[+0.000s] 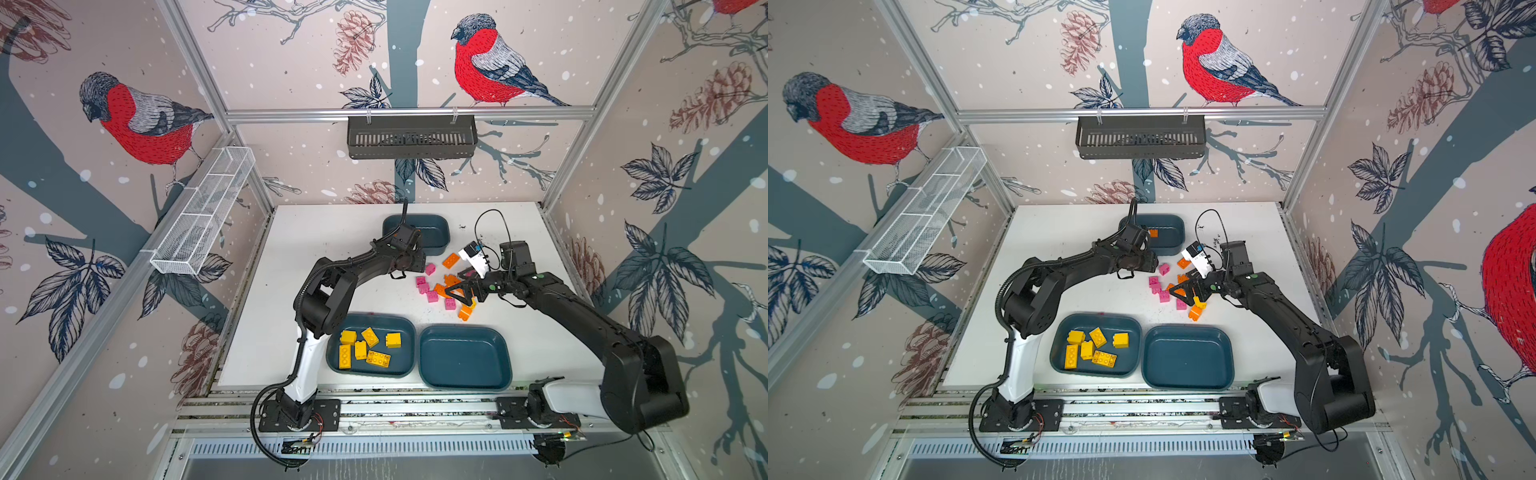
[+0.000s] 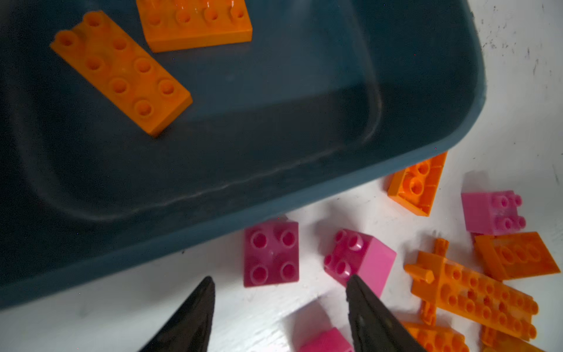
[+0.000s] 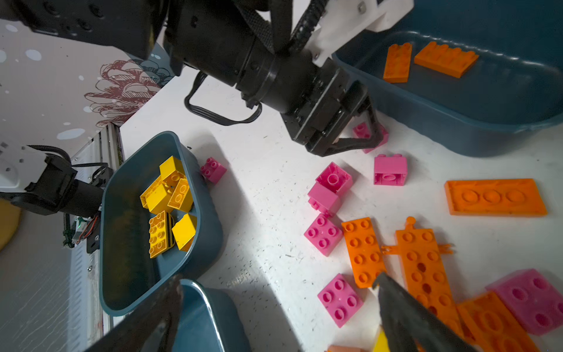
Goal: Sort the legos into containers by color
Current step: 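Lower the left gripper and grasp a pink 2x2 brick, then carry the pink brick into the empty near bin beside the yellow bin, release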
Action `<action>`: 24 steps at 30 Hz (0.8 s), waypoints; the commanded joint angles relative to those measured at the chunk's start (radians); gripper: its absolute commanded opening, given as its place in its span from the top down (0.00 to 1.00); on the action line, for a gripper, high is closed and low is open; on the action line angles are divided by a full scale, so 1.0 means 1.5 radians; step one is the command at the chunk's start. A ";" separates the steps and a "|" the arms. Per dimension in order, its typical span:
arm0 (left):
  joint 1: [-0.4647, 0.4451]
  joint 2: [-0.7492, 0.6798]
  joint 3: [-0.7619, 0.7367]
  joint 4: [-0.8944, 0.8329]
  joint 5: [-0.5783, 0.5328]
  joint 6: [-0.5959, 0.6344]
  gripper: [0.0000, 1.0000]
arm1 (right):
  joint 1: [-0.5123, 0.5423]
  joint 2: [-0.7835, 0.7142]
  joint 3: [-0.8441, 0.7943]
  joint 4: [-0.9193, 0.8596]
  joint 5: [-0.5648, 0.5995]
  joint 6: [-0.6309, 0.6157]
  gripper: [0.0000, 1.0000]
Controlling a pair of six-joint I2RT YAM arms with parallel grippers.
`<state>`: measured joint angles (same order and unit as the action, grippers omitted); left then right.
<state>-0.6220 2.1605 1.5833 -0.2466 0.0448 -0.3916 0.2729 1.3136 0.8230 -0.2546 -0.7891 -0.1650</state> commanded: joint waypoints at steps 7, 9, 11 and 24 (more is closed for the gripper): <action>-0.008 0.045 0.041 -0.019 -0.021 0.024 0.39 | -0.013 -0.035 -0.019 -0.040 -0.013 -0.017 0.01; -0.010 0.051 0.041 -0.023 -0.032 0.032 0.42 | -0.016 -0.038 -0.021 -0.043 -0.006 -0.017 0.01; -0.010 0.056 0.045 -0.025 -0.040 0.035 0.46 | -0.016 -0.037 -0.021 -0.049 -0.002 -0.020 0.01; -0.012 0.008 0.039 -0.061 -0.039 0.070 0.72 | -0.028 -0.095 -0.031 -0.061 0.022 -0.017 0.01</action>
<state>-0.6376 2.2108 1.6478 -0.3168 -0.0219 -0.3046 0.2325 1.1828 0.7792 -0.3439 -0.7616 -0.1864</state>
